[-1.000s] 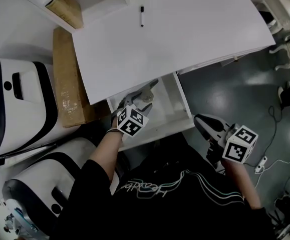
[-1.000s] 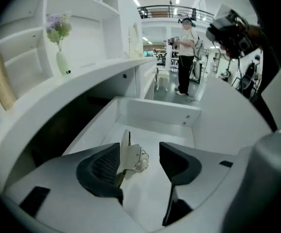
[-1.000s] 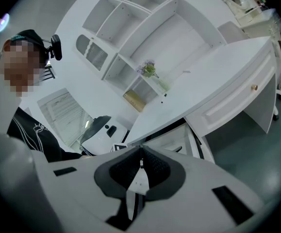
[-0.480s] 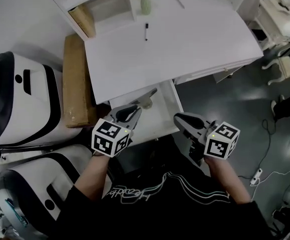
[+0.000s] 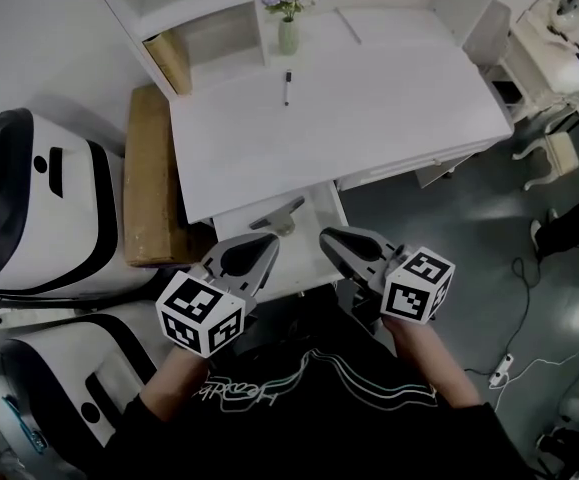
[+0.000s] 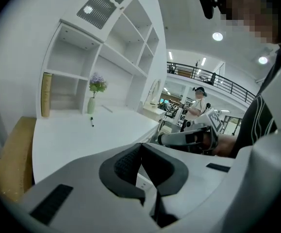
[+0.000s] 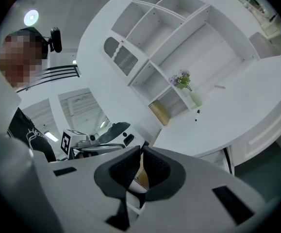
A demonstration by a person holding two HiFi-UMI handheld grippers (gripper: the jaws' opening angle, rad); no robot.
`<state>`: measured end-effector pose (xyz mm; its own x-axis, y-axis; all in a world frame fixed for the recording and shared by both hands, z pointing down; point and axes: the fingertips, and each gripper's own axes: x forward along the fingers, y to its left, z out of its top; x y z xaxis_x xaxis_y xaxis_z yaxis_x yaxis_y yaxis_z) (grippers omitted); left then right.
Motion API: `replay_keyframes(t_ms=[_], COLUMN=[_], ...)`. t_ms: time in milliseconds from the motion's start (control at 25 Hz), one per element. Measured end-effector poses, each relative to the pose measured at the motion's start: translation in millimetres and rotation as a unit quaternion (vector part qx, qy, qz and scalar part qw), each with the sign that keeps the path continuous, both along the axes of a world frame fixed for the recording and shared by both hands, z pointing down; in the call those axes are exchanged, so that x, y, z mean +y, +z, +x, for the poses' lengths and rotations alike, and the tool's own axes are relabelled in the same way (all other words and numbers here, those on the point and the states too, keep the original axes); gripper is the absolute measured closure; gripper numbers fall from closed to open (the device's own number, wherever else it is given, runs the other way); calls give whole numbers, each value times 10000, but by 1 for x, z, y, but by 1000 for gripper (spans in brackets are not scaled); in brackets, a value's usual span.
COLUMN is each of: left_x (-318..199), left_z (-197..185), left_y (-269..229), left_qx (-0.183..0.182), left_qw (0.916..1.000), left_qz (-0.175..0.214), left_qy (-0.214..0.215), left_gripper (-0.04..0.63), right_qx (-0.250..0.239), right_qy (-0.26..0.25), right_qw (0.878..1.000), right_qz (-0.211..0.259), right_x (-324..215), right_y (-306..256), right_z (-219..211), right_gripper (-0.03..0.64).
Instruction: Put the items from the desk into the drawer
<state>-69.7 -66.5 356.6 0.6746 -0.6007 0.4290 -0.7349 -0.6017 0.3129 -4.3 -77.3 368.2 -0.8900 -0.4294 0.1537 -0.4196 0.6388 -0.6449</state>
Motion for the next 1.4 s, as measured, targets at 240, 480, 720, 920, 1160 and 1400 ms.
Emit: replay_keyframes(t_ms=[240, 480, 720, 920, 1160, 1400], left_x=[-48, -133, -225, -294, -358, -392], left_z=[13, 18, 22, 23, 17, 13], left_y=[-3, 8, 34, 70, 122, 165], left_qx=[220, -237, -544, -837, -1393, -1902], left_qw=[9996, 9981, 9956, 9929, 9840, 9726], left_qz=[84, 478, 444, 197, -277, -660], left_qy=[-135, -293, -621, -817, -1079, -1159], left_gripper=[572, 558, 469, 431, 419, 422], right_qx=[222, 342, 439, 450, 468, 489], right_qy=[71, 141, 299, 414, 530, 618], right_qw=[9997, 9993, 9981, 9969, 9942, 9924], right_qz=[60, -94, -310, -494, -804, -950], right_x=[-35, -74, -112, -137, -152, -158], right_y=[5, 21, 44, 63, 87, 101], right_z=[17, 44, 78, 99, 120, 132], right_gripper=[568, 568, 568, 568, 568, 568])
